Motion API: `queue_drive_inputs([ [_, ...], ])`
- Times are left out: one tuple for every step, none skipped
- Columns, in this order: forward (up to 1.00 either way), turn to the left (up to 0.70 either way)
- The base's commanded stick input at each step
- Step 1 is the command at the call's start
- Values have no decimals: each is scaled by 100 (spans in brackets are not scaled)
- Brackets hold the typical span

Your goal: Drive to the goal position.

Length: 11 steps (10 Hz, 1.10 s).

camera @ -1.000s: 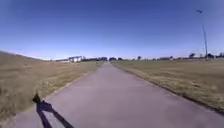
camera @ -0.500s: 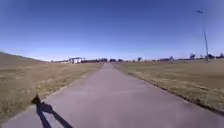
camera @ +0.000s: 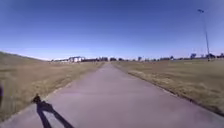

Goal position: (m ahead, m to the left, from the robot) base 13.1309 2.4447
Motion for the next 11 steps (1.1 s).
queue_drive_inputs([
  [70, 0],
  [70, 0],
  [70, 0],
  [70, 0],
  [70, 0],
  [70, 0],
  [70, 0],
  [70, 0],
  [70, 0],
  [70, 0],
  [70, 0],
])
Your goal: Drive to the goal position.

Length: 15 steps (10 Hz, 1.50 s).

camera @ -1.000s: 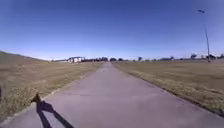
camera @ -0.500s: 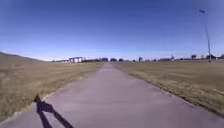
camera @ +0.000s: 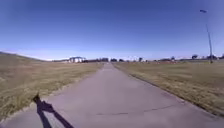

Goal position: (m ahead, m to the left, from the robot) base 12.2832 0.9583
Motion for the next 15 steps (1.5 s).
queue_drive_inputs([
  [70, 0],
  [70, 0],
  [70, 0],
  [70, 0],
  [70, 0],
  [70, 0],
  [70, 0],
  [70, 0],
  [70, 0],
  [70, 0],
  [70, 0],
  [70, 0],
  [70, 0],
  [70, 0],
  [70, 0],
])
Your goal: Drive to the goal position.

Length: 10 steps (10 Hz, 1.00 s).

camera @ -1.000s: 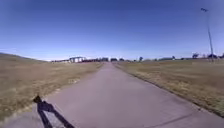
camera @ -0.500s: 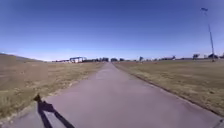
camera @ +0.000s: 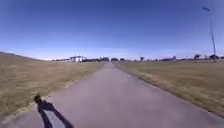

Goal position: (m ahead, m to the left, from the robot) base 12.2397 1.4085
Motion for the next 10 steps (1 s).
queue_drive_inputs([
  [70, 0],
  [70, 0],
  [70, 0],
  [70, 0],
  [70, 0],
  [70, 0],
  [70, 0],
  [70, 0],
  [70, 0],
  [70, 0],
])
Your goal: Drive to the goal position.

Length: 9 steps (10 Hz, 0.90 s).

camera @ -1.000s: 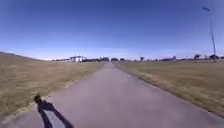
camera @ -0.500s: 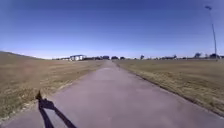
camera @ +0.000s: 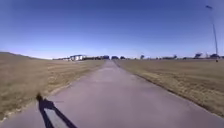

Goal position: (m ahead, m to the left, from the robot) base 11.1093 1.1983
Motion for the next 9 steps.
queue_drive_inputs([
  [70, 0],
  [70, 0],
  [70, 0],
  [70, 0],
  [70, 0],
  [70, 0],
  [70, 0],
  [70, 0],
  [70, 0],
])
